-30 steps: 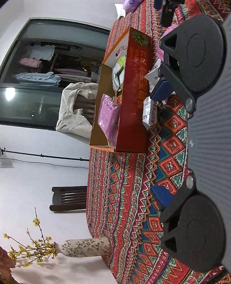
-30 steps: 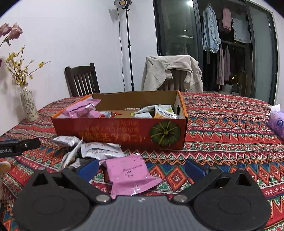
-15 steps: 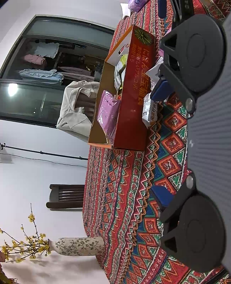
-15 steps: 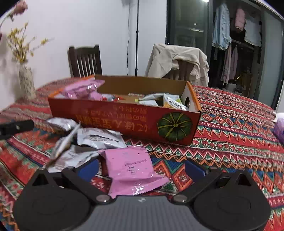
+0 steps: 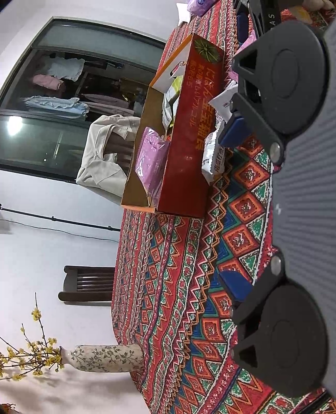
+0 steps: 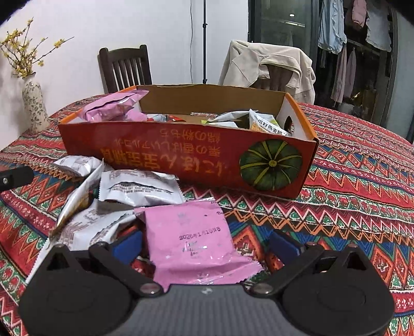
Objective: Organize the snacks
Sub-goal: 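Grasp a pink packet with the right tool while the left tool grasps a white wrapper, then carry both packets over the orange box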
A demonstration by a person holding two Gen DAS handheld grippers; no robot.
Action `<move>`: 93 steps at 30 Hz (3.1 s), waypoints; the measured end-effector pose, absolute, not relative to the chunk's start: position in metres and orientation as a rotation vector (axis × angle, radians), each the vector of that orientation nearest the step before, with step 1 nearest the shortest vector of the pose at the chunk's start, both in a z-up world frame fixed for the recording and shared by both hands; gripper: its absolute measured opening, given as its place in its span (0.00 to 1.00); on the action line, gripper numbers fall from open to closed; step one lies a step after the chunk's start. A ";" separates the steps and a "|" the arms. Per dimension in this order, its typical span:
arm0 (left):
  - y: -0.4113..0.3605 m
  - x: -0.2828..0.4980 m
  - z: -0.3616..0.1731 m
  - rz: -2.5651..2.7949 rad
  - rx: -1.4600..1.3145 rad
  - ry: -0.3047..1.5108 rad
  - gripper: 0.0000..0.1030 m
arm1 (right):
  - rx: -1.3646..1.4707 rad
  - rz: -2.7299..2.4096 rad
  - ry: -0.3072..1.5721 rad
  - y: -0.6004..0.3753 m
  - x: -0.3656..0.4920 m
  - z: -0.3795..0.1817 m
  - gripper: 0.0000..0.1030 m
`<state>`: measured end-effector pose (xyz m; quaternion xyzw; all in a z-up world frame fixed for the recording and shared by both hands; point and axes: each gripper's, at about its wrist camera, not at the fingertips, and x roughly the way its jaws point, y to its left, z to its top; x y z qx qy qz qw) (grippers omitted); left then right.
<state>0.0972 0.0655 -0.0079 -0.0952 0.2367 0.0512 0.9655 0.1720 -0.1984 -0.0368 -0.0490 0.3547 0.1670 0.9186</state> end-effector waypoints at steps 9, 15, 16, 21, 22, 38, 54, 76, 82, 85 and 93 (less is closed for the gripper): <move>0.065 0.098 -0.009 0.128 -0.185 0.485 1.00 | -0.108 0.388 0.704 -0.196 0.167 -0.035 0.92; 0.062 0.100 -0.009 0.147 -0.168 0.495 1.00 | -0.097 0.397 0.662 -0.198 0.158 -0.030 0.59; 0.062 0.100 -0.009 0.152 -0.162 0.494 1.00 | -0.090 0.391 0.655 -0.200 0.158 -0.030 0.59; 0.054 0.098 -0.003 0.158 -0.126 0.486 1.00 | -0.049 0.339 0.597 -0.210 0.152 -0.024 0.59; 0.051 0.098 -0.001 0.156 -0.122 0.485 1.00 | -0.048 0.330 0.586 -0.210 0.151 -0.023 0.59; -0.004 0.114 0.006 0.060 -0.110 0.556 1.00 | 0.001 0.277 0.482 -0.227 0.139 -0.013 0.59; -0.009 0.144 -0.021 0.028 -0.224 0.705 0.71 | 0.006 0.287 0.463 -0.229 0.134 -0.011 0.59; -0.008 0.101 0.014 -0.062 -0.152 0.525 0.41 | 0.033 0.291 0.408 -0.233 0.129 -0.007 0.59; -0.014 0.103 0.035 -0.074 -0.100 0.443 0.41 | 0.042 0.276 0.363 -0.235 0.128 0.009 0.59; -0.018 0.110 0.047 -0.073 -0.071 0.394 0.41 | 0.047 0.268 0.337 -0.236 0.129 0.022 0.59; -0.031 0.147 0.071 -0.054 -0.032 0.329 0.41 | 0.059 0.242 0.294 -0.232 0.159 0.056 0.59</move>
